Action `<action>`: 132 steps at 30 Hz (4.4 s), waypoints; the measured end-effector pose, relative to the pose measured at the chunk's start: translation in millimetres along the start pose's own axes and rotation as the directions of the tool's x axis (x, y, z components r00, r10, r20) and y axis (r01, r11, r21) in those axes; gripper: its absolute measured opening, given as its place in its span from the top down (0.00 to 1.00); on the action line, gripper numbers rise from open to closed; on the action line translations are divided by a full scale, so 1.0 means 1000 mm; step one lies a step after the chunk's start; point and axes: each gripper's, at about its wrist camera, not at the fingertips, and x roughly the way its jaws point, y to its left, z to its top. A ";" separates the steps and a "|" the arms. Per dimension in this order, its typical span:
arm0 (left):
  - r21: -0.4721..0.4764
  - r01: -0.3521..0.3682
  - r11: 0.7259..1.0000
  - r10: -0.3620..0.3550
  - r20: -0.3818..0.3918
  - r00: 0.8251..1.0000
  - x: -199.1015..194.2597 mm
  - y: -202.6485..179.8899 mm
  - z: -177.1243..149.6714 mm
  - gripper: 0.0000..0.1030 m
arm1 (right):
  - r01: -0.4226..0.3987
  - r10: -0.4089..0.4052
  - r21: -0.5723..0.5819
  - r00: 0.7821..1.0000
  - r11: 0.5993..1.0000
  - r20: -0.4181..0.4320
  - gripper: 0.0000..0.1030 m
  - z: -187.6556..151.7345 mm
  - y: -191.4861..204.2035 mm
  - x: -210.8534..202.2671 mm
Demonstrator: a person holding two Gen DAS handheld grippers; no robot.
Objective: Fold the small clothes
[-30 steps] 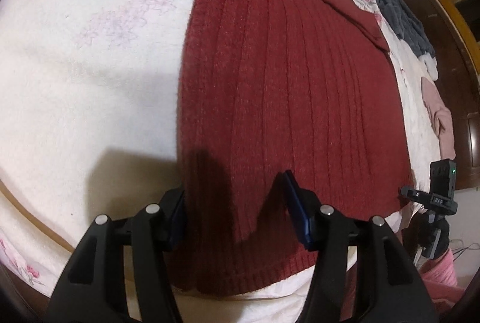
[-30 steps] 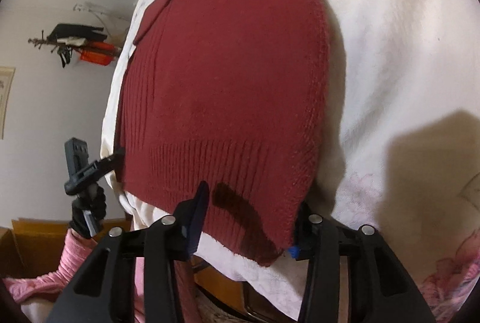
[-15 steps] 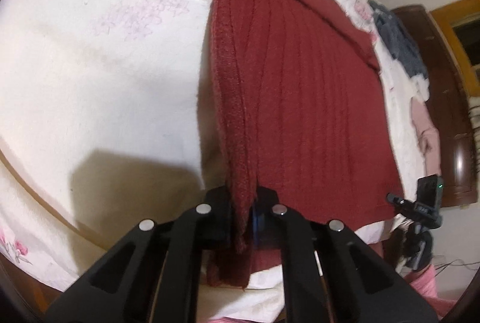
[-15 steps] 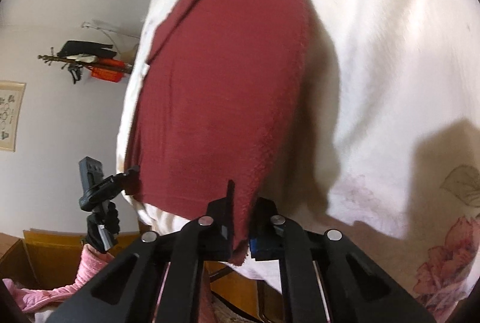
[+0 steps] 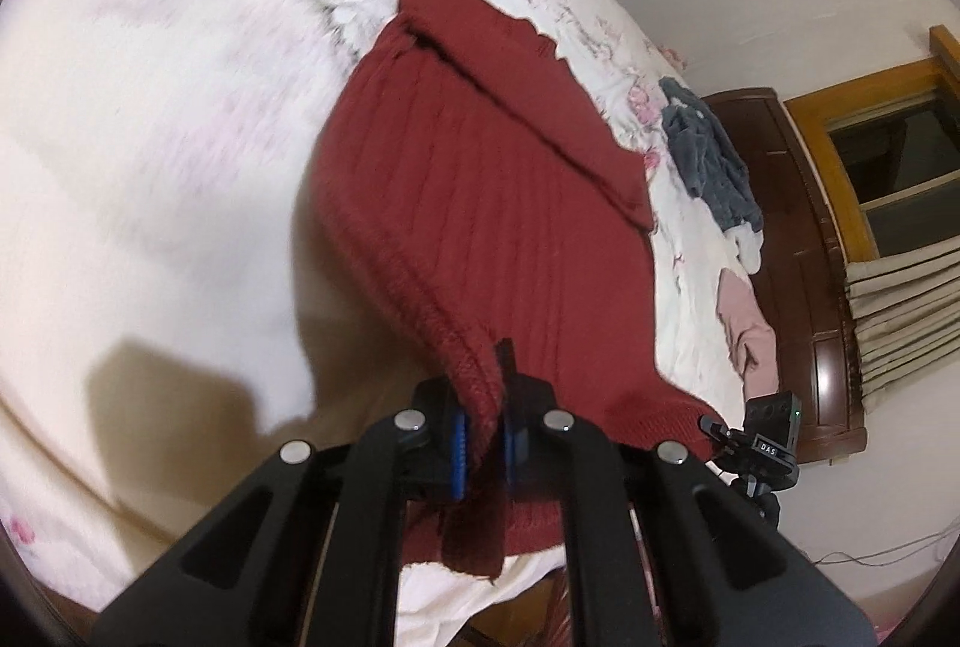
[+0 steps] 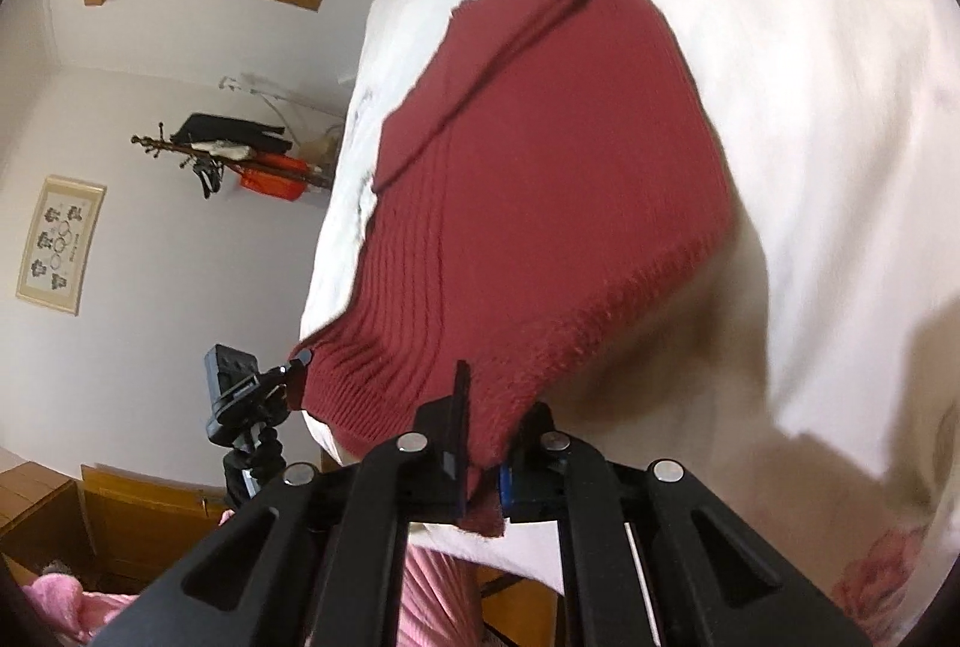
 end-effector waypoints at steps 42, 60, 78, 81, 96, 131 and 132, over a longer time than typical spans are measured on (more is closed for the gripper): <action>-0.149 0.017 0.989 -0.014 0.022 1.000 0.070 0.048 0.168 0.67 | 0.101 -0.108 0.179 0.994 0.979 0.027 0.48 0.192 -0.061 0.024; 0.397 -0.351 0.848 0.371 0.028 0.928 0.150 -0.023 0.190 0.48 | 0.287 -0.290 -0.113 0.957 0.951 -0.006 0.40 0.178 -0.018 0.041; 0.363 -0.264 0.894 0.273 0.027 0.962 0.139 -0.018 0.168 0.90 | 0.403 -0.409 -0.330 0.911 0.854 0.054 0.39 0.184 0.000 0.042; 0.349 -0.262 0.900 0.279 0.000 0.960 0.148 -0.015 0.170 0.87 | 0.407 -0.425 -0.394 0.904 0.824 0.044 0.39 0.185 0.008 0.057; 0.375 -0.315 0.872 0.341 -0.004 0.940 0.169 -0.018 0.165 0.87 | 0.478 -0.532 -0.446 0.847 0.757 0.004 0.80 0.188 -0.006 0.099; 0.349 -0.374 0.859 0.212 0.422 0.881 0.116 -0.113 0.278 0.90 | 0.491 -0.406 -0.401 0.869 0.773 0.281 0.91 0.333 0.103 0.054; 0.339 -0.378 0.862 0.222 0.418 0.881 0.122 -0.109 0.285 0.90 | 0.493 -0.412 -0.392 0.868 0.776 0.277 0.91 0.342 0.101 0.061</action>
